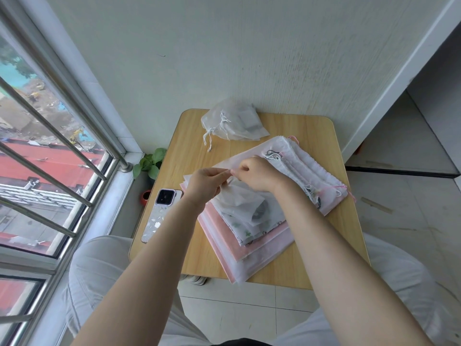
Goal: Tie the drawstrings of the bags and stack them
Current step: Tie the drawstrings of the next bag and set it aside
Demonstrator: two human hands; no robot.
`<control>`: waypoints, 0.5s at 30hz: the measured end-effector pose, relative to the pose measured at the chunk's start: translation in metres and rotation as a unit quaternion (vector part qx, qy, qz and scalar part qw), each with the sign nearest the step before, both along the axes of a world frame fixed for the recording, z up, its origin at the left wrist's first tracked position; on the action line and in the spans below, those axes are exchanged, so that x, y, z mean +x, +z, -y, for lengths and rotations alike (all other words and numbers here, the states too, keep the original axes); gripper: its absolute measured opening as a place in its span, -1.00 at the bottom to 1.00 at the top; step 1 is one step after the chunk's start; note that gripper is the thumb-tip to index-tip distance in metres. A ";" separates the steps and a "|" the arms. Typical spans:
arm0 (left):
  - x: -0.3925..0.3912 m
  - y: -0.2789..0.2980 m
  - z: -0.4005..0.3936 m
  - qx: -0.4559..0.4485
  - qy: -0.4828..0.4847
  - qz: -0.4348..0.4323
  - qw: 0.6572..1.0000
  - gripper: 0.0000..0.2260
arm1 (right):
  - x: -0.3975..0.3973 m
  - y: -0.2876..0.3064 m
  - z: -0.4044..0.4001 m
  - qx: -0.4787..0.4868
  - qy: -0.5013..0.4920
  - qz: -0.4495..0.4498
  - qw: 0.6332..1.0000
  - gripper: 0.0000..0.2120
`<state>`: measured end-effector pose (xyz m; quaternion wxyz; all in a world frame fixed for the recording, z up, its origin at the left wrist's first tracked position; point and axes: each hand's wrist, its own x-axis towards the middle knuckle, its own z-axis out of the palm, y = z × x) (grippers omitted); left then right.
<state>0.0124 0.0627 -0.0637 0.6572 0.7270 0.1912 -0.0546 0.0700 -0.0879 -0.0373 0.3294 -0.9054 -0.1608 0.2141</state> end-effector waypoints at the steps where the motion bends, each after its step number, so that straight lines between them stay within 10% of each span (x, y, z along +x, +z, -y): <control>1: 0.000 0.001 0.000 0.019 -0.007 -0.004 1.000 -0.87 | 0.001 0.003 0.000 0.035 -0.019 -0.027 0.999 -0.65; 9: 0.007 0.004 0.001 0.204 -0.154 -0.017 0.967 -0.80 | 0.010 0.016 -0.015 0.260 -0.104 -0.084 0.956 -0.83; 15: 0.013 0.005 -0.009 0.084 -0.125 -0.027 0.988 -0.81 | 0.011 0.006 -0.016 0.359 -0.100 -0.020 0.928 -0.76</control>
